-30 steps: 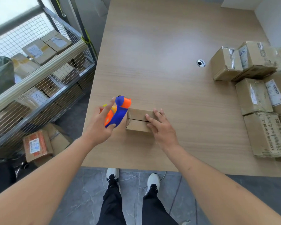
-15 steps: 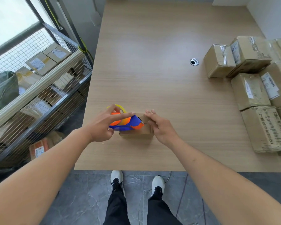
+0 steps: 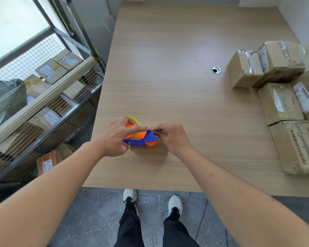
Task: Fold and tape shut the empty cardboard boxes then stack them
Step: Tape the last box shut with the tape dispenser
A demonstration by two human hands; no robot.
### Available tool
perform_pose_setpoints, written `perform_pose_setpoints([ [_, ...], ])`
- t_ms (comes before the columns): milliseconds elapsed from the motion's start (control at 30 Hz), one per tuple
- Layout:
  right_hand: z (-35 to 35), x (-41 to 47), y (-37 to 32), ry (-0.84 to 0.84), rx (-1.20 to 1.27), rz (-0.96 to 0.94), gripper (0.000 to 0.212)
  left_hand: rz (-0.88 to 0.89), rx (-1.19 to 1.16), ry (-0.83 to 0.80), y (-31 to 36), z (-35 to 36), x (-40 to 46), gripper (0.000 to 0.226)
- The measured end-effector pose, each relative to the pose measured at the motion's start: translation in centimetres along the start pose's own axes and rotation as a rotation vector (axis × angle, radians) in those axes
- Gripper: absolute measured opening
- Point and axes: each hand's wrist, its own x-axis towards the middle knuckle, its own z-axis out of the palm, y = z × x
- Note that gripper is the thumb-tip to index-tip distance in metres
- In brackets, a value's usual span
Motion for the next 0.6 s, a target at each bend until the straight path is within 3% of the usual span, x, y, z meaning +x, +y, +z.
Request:
perform_pose_setpoints([
  [133,0.0,-0.1,0.1,-0.002,-0.045,-0.034,0.020,0.003,0.061,0.112,0.5,1.3,0.2,0.060],
  [600,-2.0,-1.8,0.1,0.067,-0.150,0.094,0.013,-0.024,0.200,0.143,-0.1,2.6,-0.2,0.058],
])
